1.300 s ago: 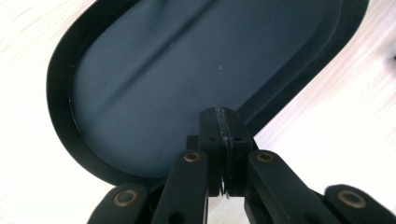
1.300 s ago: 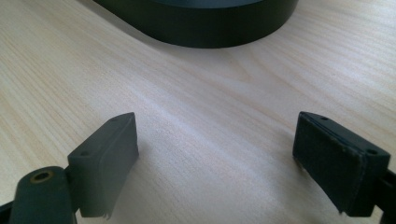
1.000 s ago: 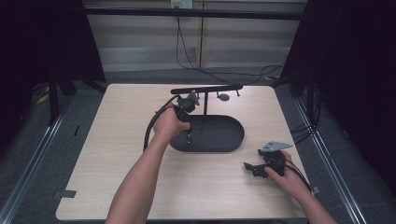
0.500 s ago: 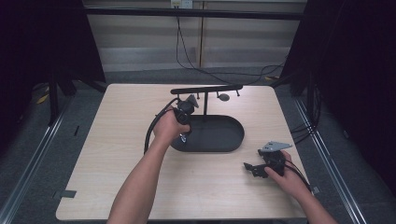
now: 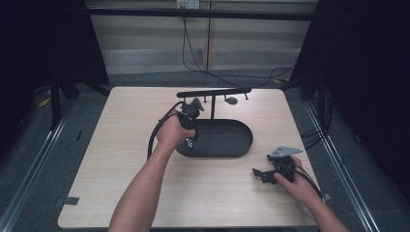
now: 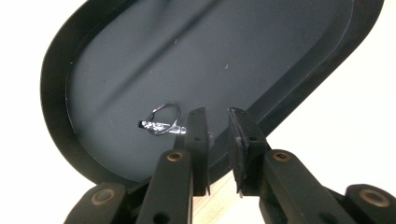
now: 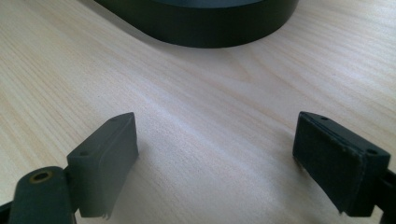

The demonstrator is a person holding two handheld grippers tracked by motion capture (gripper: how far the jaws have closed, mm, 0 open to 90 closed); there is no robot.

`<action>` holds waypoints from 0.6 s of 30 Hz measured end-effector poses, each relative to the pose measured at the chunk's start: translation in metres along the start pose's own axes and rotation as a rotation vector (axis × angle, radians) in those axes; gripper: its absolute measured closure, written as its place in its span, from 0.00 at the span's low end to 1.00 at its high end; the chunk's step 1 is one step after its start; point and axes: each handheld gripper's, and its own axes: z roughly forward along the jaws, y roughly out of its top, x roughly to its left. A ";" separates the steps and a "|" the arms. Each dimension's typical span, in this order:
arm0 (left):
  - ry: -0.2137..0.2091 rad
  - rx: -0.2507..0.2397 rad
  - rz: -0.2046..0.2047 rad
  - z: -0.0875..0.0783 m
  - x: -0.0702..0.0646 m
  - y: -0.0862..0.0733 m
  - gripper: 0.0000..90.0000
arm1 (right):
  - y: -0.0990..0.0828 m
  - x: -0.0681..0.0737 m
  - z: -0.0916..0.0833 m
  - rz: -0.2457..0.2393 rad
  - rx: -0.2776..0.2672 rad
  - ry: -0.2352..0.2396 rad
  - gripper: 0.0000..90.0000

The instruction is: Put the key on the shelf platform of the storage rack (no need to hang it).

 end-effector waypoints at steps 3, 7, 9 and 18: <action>0.006 -0.009 0.001 -0.002 0.000 -0.001 0.85 | 0.000 0.000 0.000 0.000 0.000 0.000 0.15; 0.005 -0.023 -0.015 -0.004 0.001 -0.005 0.79 | 0.000 0.000 0.000 0.000 0.000 0.000 0.15; 0.002 -0.026 -0.022 -0.004 0.002 -0.006 0.76 | 0.000 0.000 0.000 0.000 0.001 -0.001 0.15; 0.008 -0.044 -0.022 -0.006 0.003 -0.012 0.64 | 0.000 0.000 0.000 -0.001 0.000 0.000 0.15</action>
